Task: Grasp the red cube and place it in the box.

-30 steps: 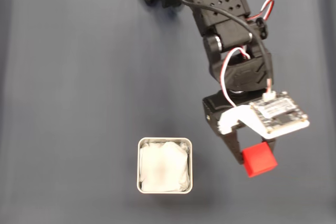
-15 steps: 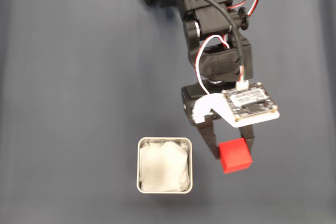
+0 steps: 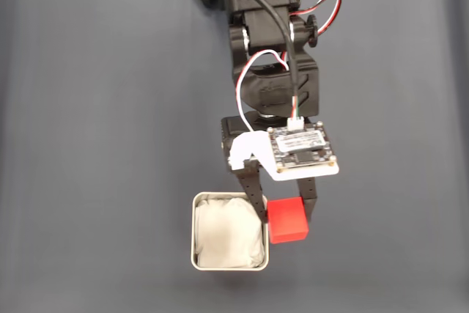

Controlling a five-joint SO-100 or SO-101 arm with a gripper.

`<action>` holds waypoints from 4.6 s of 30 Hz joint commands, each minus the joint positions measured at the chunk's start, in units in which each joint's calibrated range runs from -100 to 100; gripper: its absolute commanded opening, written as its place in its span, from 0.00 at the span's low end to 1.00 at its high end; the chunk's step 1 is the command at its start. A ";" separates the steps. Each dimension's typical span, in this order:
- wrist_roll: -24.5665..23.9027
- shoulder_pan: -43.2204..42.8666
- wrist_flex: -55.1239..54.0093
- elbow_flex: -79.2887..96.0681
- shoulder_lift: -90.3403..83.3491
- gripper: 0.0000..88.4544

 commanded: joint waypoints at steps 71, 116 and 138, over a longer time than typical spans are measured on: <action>2.00 6.67 -6.87 3.51 4.83 0.14; 2.74 5.82 -4.73 5.52 2.58 0.45; -1.51 3.62 -5.31 10.90 -11.29 0.00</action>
